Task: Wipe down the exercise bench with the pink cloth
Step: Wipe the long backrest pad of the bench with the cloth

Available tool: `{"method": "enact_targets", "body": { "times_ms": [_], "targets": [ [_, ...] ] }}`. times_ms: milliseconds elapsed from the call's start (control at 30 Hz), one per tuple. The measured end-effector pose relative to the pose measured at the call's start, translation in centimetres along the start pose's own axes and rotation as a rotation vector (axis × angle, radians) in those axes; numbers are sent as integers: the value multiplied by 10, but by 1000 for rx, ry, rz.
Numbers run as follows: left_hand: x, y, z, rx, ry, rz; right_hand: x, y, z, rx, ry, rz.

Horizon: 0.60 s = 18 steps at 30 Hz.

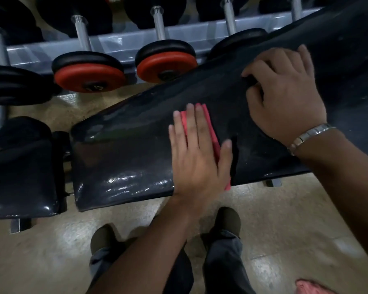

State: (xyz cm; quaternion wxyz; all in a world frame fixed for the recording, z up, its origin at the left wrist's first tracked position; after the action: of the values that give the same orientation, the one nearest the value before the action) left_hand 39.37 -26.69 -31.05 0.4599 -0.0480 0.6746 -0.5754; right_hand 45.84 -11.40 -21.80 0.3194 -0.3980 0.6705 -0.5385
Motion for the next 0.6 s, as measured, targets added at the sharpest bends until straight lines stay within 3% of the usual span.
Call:
{"method": "enact_targets", "body": {
  "times_ms": [67,100,267,333,467,600],
  "targets": [
    [14,-1,5,31,104,-41,0,-1,0,0,-1,-12],
    [23,-3,1,23,70,-50,-1,-1,1,-1,-4,-12],
    [22,-2,-27,-23,-381,84,0,-1,-2,3,-1,-1],
    [5,2,-15,-54,-378,112,-1,-1,0,1,2,14],
    [-4,5,17,-87,-165,62,-1,-2,1,-8,4,1],
    [3,7,3,-123,-405,69,-1,-2,-1,0,-7,10]
  ]
}}
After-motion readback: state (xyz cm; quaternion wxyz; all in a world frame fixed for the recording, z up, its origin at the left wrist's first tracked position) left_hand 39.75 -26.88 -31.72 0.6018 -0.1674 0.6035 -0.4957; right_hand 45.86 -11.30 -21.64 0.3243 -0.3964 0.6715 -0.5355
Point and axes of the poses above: each hand's wrist, its own z-axis away from the middle knuckle, its own y-axis out of the palm, x = y × z, the point moved 8 cm from there along -z, towards the middle knuckle, and after that the axes turned 13 degrees about -y, right-handed, at the moved point
